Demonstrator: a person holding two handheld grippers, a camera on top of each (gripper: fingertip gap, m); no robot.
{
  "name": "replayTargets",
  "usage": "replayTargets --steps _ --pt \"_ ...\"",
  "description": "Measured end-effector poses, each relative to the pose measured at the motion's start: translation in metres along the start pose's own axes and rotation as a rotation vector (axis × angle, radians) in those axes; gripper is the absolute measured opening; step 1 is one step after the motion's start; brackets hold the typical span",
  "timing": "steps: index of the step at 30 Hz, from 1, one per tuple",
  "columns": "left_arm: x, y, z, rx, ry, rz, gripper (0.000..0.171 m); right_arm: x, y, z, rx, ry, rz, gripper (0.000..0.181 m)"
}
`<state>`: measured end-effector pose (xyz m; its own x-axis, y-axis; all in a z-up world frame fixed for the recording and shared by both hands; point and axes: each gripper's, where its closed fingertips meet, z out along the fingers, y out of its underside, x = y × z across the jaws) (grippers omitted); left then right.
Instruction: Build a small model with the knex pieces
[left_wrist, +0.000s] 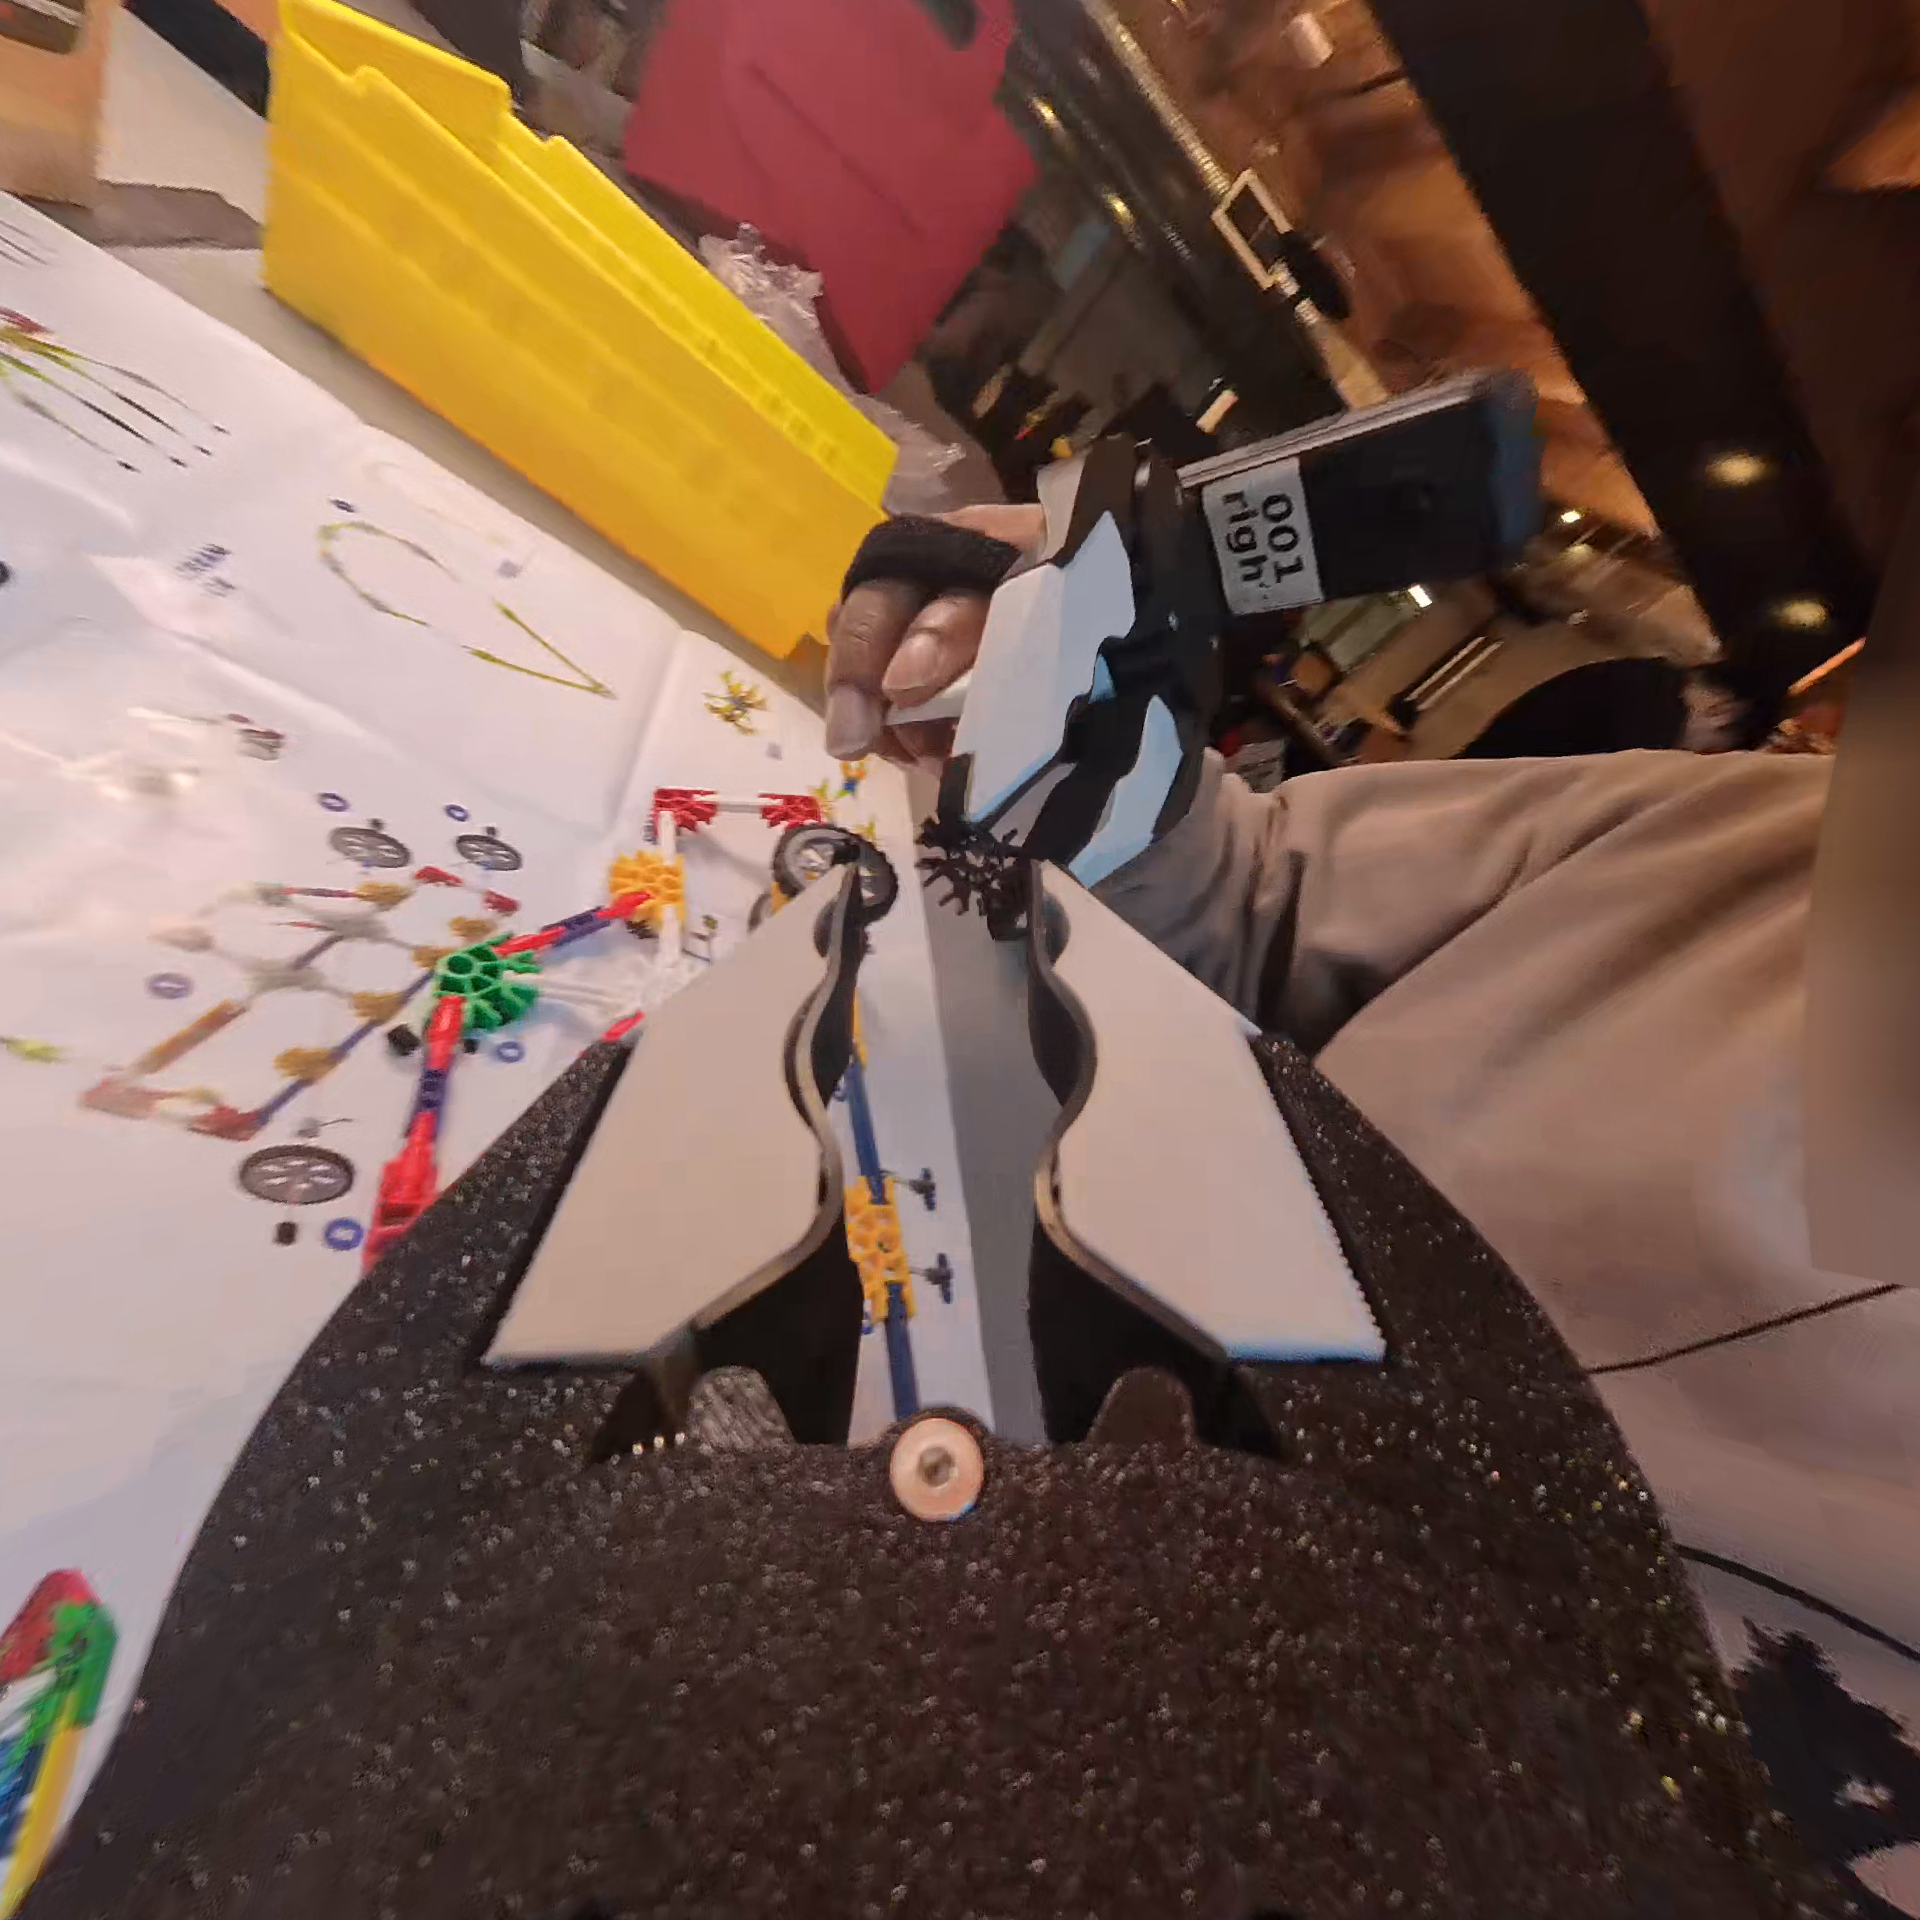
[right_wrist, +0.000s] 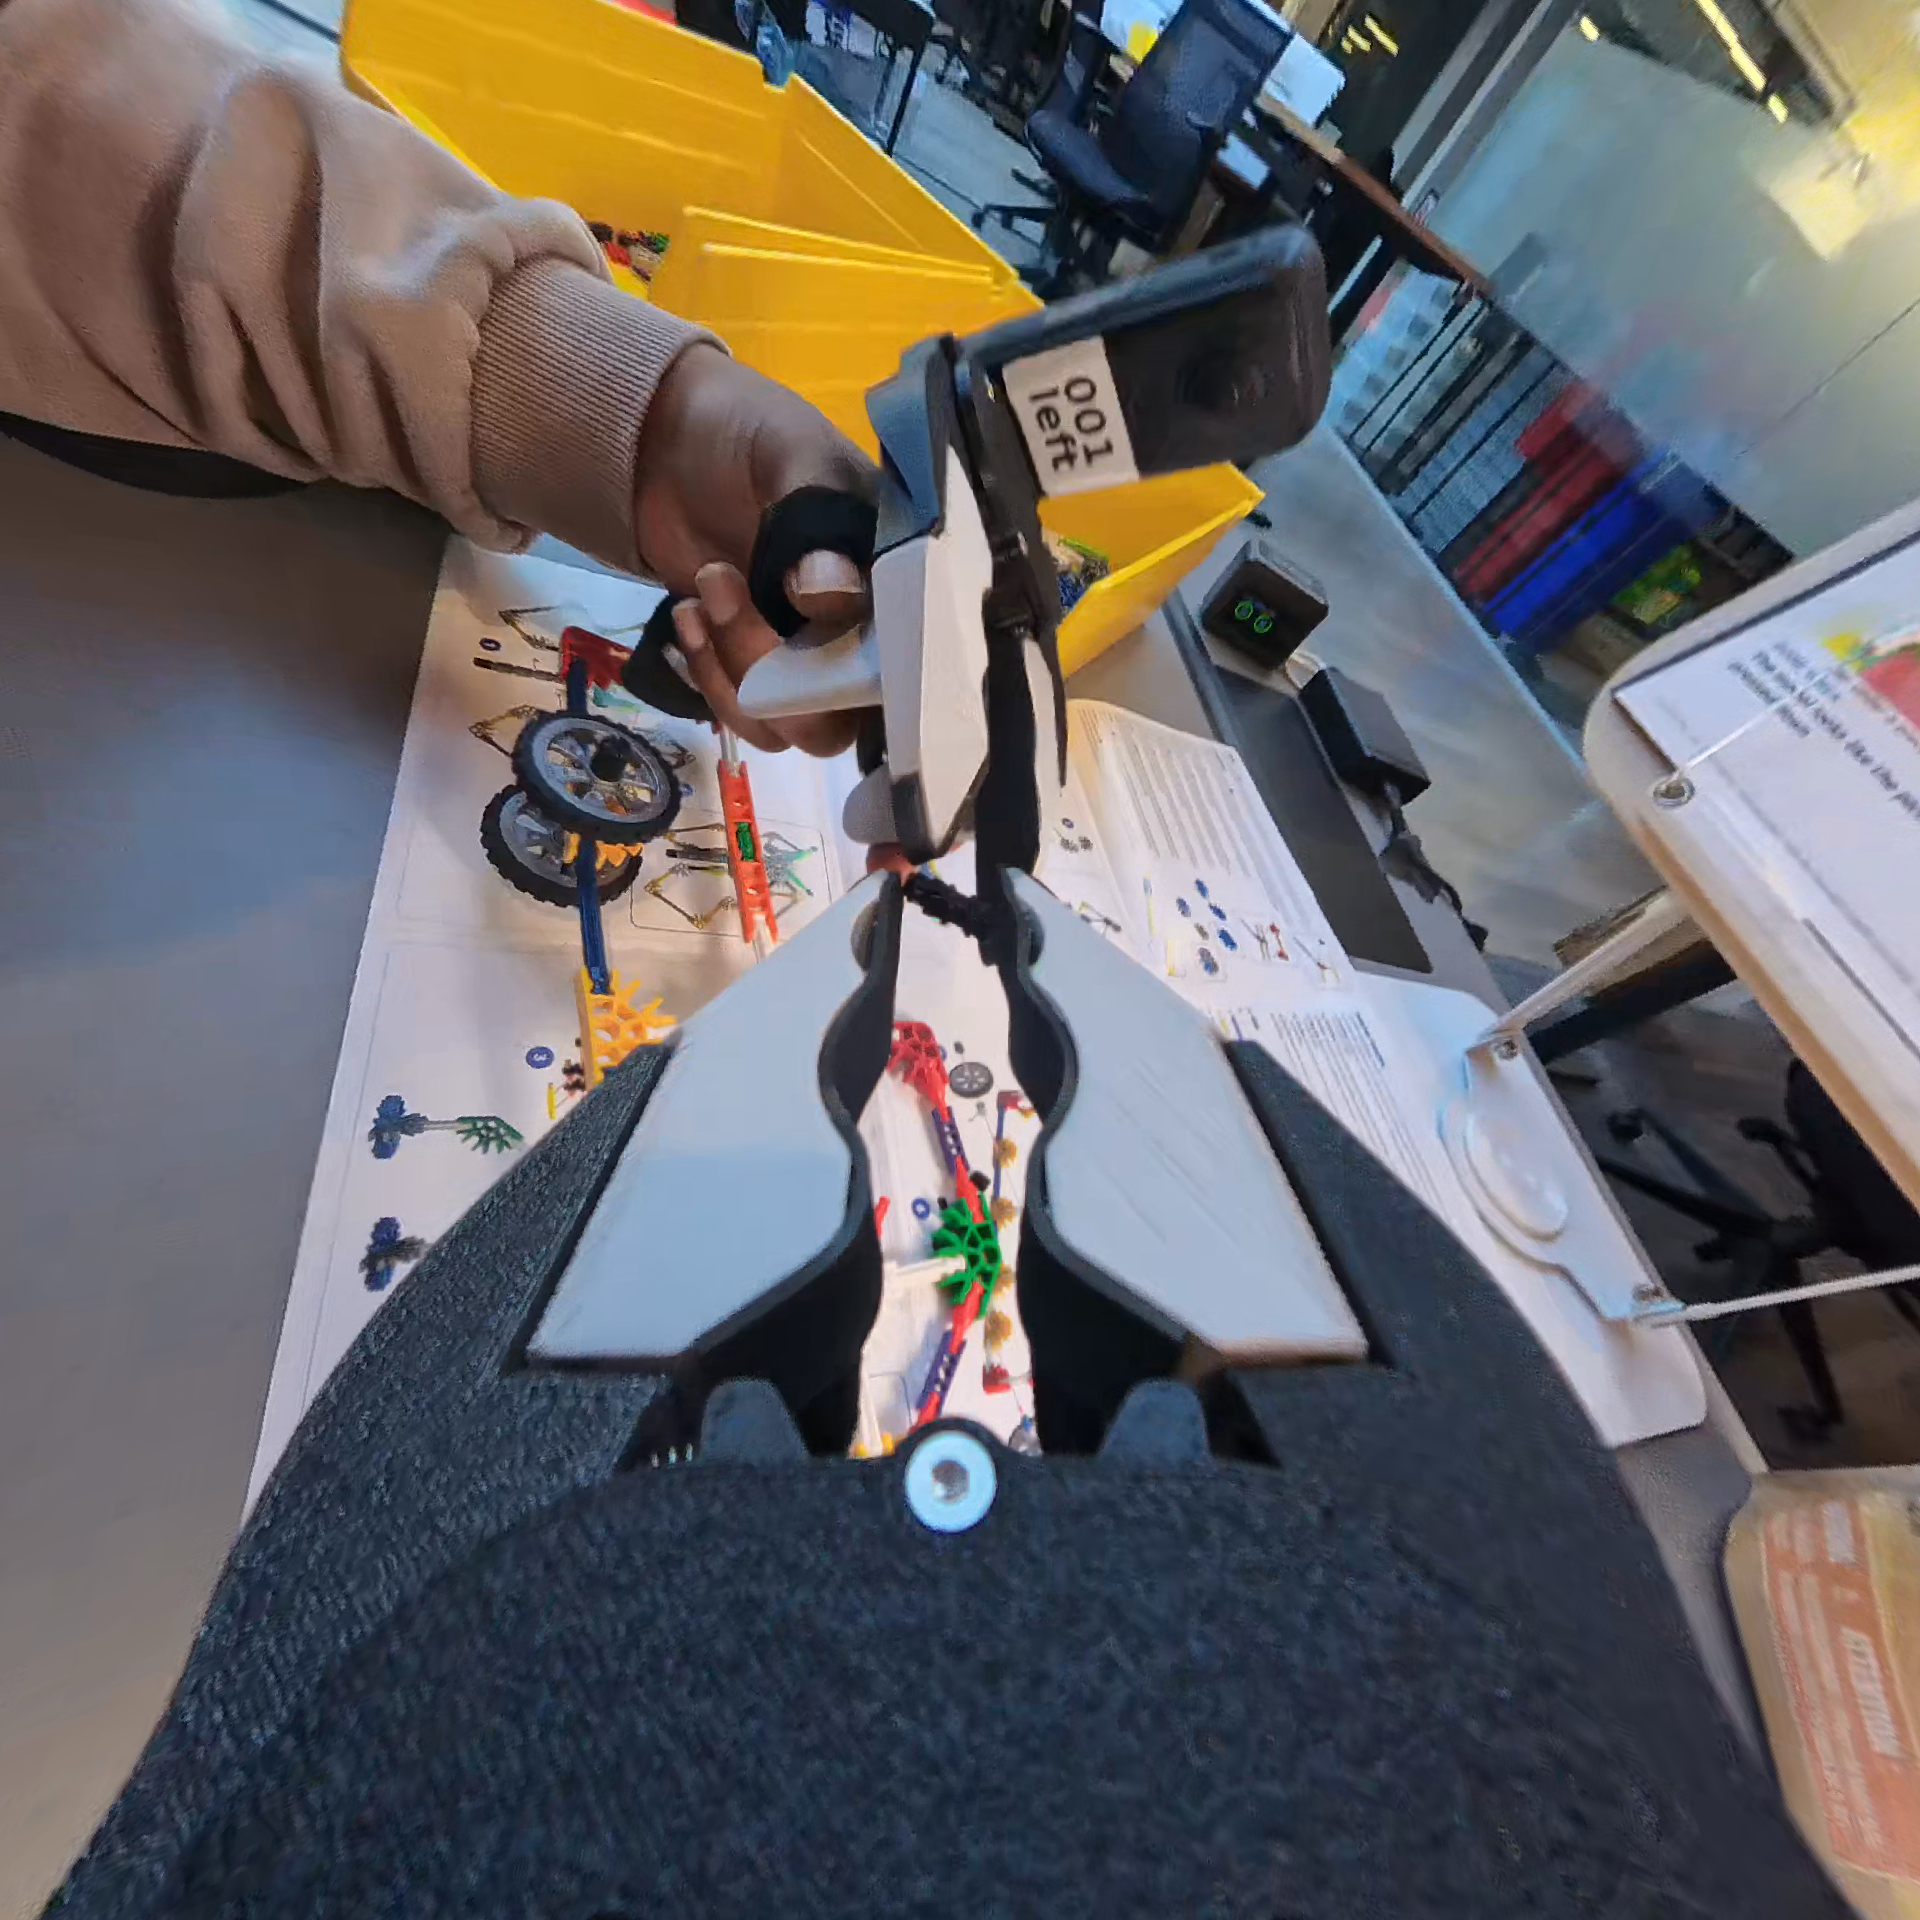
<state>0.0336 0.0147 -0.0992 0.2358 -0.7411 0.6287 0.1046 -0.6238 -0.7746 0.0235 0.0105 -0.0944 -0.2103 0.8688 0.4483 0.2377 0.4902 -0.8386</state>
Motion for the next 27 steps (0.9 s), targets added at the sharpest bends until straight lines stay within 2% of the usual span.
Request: replayTargets --steps 4,6,7,10,12,16,19,20,23,25,27 --pt "0.015 -0.001 0.003 0.02 0.112 -0.063 0.012 -0.006 -0.009 -0.001 0.025 -0.003 -0.053 0.012" --pt "0.014 -0.002 0.002 0.023 0.09 -0.053 0.008 -0.005 -0.009 -0.001 0.019 -0.002 -0.049 0.013" --pt "0.009 -0.002 0.002 0.017 0.052 -0.034 0.001 -0.005 -0.007 -0.001 0.009 -0.007 -0.032 0.015" --pt "0.005 -0.003 -0.001 0.017 0.002 0.015 0.001 0.0 -0.002 -0.001 -0.027 0.001 0.007 0.033" --pt "0.006 -0.006 -0.002 0.022 -0.016 0.043 0.001 0.001 0.003 0.0 -0.054 0.002 0.018 0.036" --pt "0.005 -0.004 0.002 0.008 -0.038 0.047 0.001 0.007 -0.001 0.001 -0.038 0.06 -0.02 0.017" --pt "0.005 -0.016 -0.002 0.095 -0.002 -0.031 0.009 0.015 0.002 -0.007 -0.071 0.084 -0.03 0.003" --pt "0.003 -0.021 -0.006 0.129 0.003 -0.051 0.013 0.026 0.005 -0.013 -0.093 0.127 -0.023 0.002" --pt "-0.014 -0.024 -0.021 0.132 -0.119 0.006 0.002 0.078 0.018 -0.054 -0.116 0.308 0.084 0.002" --pt "-0.023 -0.025 -0.028 0.12 -0.193 0.048 0.002 0.116 0.033 -0.094 -0.131 0.464 0.187 0.002" --pt "-0.032 -0.024 -0.033 0.104 -0.249 0.07 0.004 0.158 0.058 -0.152 -0.215 0.71 0.24 0.002"
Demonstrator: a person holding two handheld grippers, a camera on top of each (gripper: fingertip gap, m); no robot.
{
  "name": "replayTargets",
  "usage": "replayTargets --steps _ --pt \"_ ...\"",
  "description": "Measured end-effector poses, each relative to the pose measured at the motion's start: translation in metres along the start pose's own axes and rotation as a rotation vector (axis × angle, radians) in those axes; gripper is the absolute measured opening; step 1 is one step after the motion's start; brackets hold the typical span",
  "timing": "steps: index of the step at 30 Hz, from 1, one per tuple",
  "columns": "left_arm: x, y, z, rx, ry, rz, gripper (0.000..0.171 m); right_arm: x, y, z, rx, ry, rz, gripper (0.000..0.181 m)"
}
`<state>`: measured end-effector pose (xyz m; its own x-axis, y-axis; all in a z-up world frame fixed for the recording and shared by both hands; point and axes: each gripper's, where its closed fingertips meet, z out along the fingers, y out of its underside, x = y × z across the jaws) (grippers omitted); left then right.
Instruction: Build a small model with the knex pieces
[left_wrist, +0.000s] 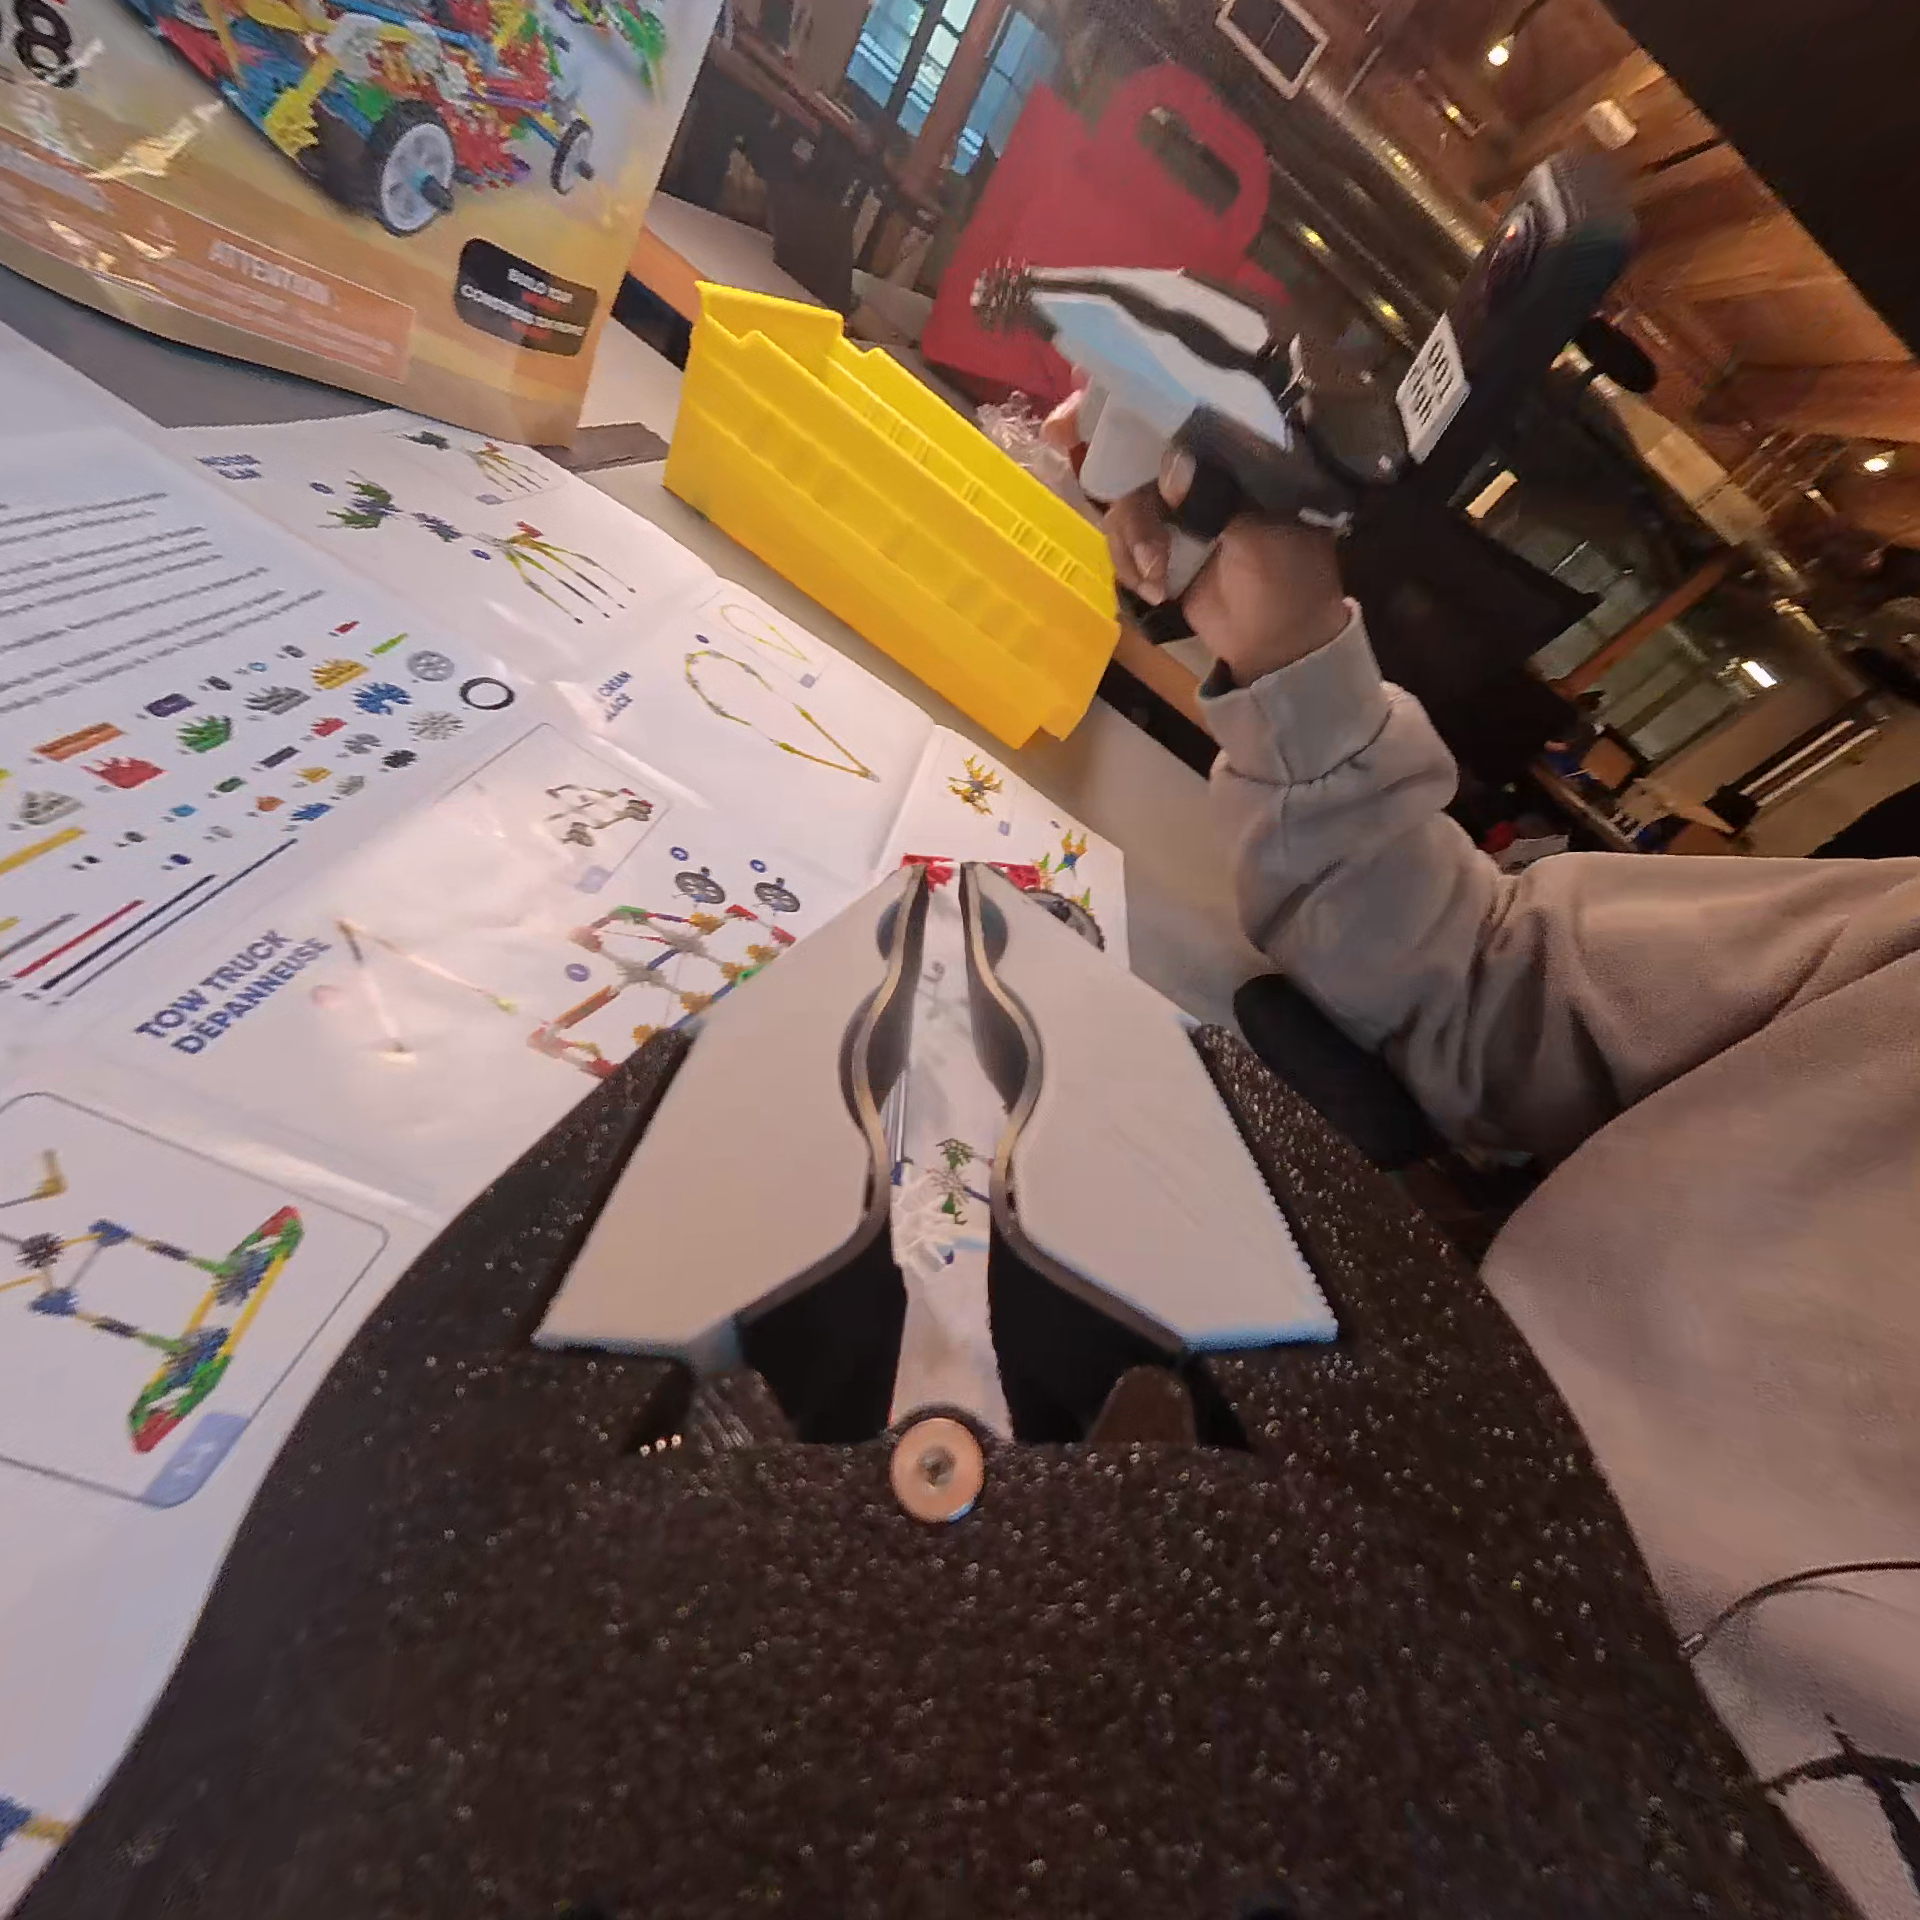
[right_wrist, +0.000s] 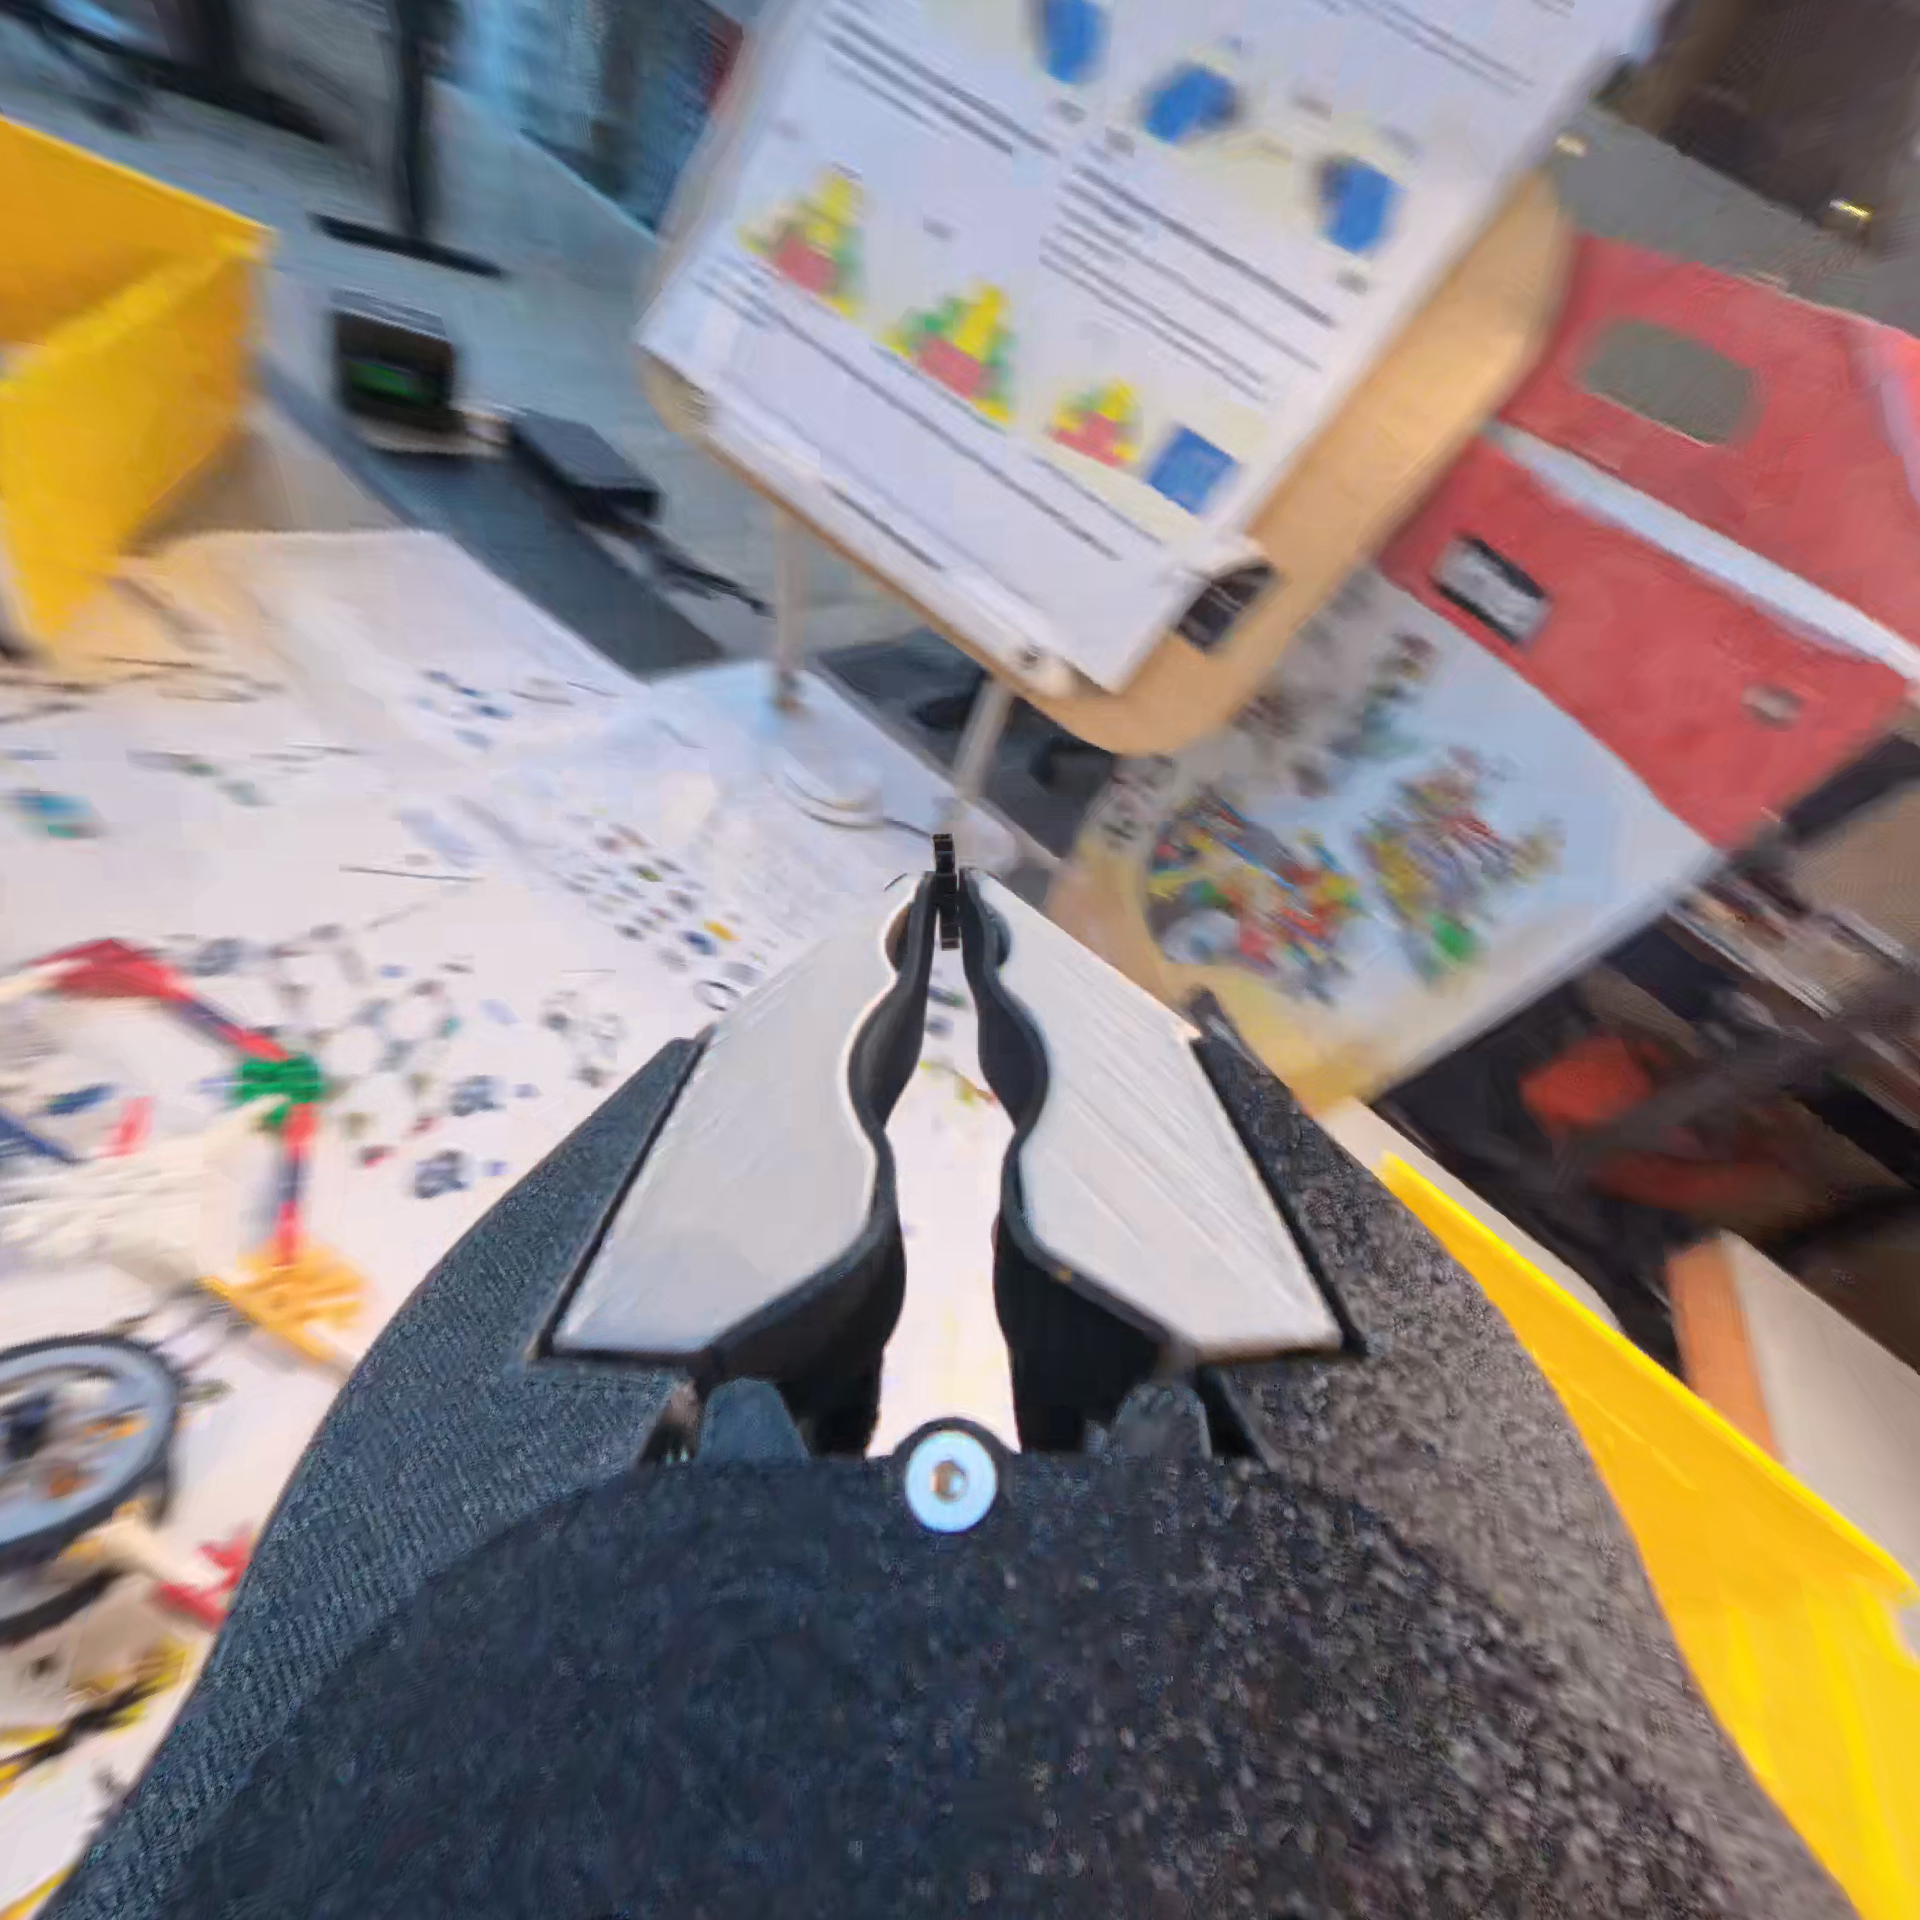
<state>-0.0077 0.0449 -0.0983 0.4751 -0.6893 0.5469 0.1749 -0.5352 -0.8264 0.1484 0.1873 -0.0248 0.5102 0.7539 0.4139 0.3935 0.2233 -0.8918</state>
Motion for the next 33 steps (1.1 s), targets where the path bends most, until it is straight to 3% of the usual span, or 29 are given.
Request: replayTargets --steps 3,5,7,8,10,12,15,18,21,24,27,33 --pt "-0.016 0.011 0.0 -0.065 -0.1 0.057 0.009 0.101 0.064 -0.037 -0.246 0.365 0.077 0.002" --pt "-0.028 0.02 0.001 -0.122 -0.176 0.109 0.012 0.141 0.12 -0.065 -0.447 0.504 0.132 0.004" --pt "-0.037 0.029 0.002 -0.178 -0.238 0.16 0.014 0.162 0.16 -0.085 -0.563 0.584 0.179 0.021" --pt "-0.041 0.034 0.003 -0.205 -0.262 0.183 0.014 0.166 0.166 -0.09 -0.572 0.604 0.191 0.028" --pt "-0.047 0.044 0.005 -0.268 -0.304 0.231 0.016 0.163 0.14 -0.082 -0.474 0.599 0.132 0.031" --pt "-0.053 0.053 0.007 -0.329 -0.347 0.283 0.016 0.138 0.091 -0.059 -0.334 0.512 0.044 0.03" --pt "-0.061 0.072 0.01 -0.441 -0.383 0.318 0.02 0.043 0.037 -0.006 -0.175 0.157 0.029 0.023" --pt "-0.071 0.092 0.012 -0.574 -0.42 0.351 0.019 -0.072 0.031 0.036 -0.178 -0.265 0.101 0.02" --pt "-0.06 0.099 0.018 -0.604 -0.356 0.348 0.014 -0.148 0.056 0.058 -0.276 -0.513 0.063 0.016" --pt "-0.051 0.105 0.019 -0.644 -0.317 0.375 0.011 -0.188 0.076 0.064 -0.36 -0.681 0.002 0.016" --pt "-0.038 0.113 0.025 -0.661 -0.234 0.369 0.009 -0.207 0.084 0.067 -0.401 -0.767 -0.028 0.016" --pt "-0.036 0.113 0.026 -0.652 -0.221 0.36 0.009 -0.223 0.09 0.072 -0.422 -0.823 -0.044 0.016"
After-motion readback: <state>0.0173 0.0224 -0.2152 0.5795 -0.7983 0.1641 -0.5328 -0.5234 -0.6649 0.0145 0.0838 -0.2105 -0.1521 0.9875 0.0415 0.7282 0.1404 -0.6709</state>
